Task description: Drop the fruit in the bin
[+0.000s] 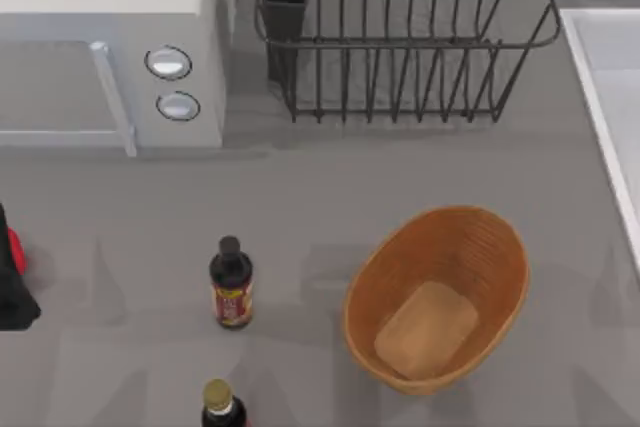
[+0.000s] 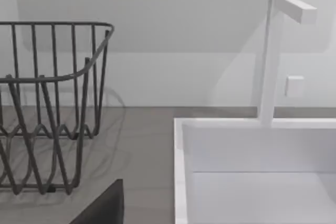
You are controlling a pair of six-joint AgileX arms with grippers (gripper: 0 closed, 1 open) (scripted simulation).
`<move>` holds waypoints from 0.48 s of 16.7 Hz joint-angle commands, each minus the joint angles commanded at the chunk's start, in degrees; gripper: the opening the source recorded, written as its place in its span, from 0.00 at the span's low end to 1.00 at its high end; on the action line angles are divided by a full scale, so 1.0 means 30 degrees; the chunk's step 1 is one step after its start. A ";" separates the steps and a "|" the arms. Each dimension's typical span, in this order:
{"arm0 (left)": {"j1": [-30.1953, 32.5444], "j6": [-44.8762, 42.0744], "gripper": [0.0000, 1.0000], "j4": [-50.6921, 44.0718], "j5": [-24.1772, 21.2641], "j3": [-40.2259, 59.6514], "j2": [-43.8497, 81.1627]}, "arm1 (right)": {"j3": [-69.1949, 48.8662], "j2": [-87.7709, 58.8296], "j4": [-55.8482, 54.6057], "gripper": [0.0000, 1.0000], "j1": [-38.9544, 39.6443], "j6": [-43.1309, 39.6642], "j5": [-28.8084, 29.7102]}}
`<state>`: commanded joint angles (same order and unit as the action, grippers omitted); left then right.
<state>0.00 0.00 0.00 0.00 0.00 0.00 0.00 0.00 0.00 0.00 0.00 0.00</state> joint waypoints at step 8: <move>-0.0011 -0.3743 1.00 -0.2824 0.0361 0.2911 0.4142 | 0.0000 0.0000 0.0000 1.00 0.0000 0.0000 0.0000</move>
<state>-0.03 -11.23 -8.47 1.08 8.73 12.43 0.00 0.00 0.00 0.00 0.00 0.00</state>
